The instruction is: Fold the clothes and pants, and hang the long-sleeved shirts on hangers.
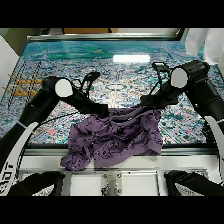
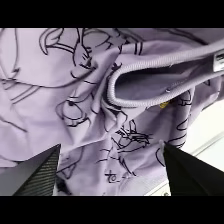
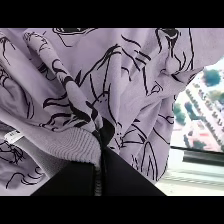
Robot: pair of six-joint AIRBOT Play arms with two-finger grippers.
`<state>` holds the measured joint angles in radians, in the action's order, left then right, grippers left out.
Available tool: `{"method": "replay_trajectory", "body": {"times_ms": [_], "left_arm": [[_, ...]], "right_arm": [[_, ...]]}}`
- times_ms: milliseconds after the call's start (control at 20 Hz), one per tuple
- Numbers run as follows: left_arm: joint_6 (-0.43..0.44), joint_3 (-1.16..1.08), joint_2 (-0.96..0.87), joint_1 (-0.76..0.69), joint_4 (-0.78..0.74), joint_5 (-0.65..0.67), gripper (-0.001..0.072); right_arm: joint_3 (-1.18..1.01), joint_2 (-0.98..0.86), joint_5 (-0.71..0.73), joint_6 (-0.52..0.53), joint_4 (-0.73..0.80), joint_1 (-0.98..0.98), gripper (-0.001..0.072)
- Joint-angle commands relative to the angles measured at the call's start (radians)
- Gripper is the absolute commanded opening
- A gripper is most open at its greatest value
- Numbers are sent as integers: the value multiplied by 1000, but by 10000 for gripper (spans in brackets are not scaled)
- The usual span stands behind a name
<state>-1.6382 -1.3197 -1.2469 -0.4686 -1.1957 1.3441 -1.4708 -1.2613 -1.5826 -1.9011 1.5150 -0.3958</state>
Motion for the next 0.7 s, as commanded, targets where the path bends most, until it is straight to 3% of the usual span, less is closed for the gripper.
{"method": "replay_trajectory", "body": {"times_ms": [0,300,500,650], "left_arm": [[47,-2,87,105,-1,5,711],[62,-2,129,459,-309,-76,711],[114,-2,20,695,-469,-220,711],[126,-2,-102,816,-488,-318,712]], "right_arm": [[0,-1,0,0,-1,-1,19],[0,-1,0,0,-1,-1,19],[0,-1,1,0,-1,-1,19],[0,-1,1,0,-1,-1,19]]}}
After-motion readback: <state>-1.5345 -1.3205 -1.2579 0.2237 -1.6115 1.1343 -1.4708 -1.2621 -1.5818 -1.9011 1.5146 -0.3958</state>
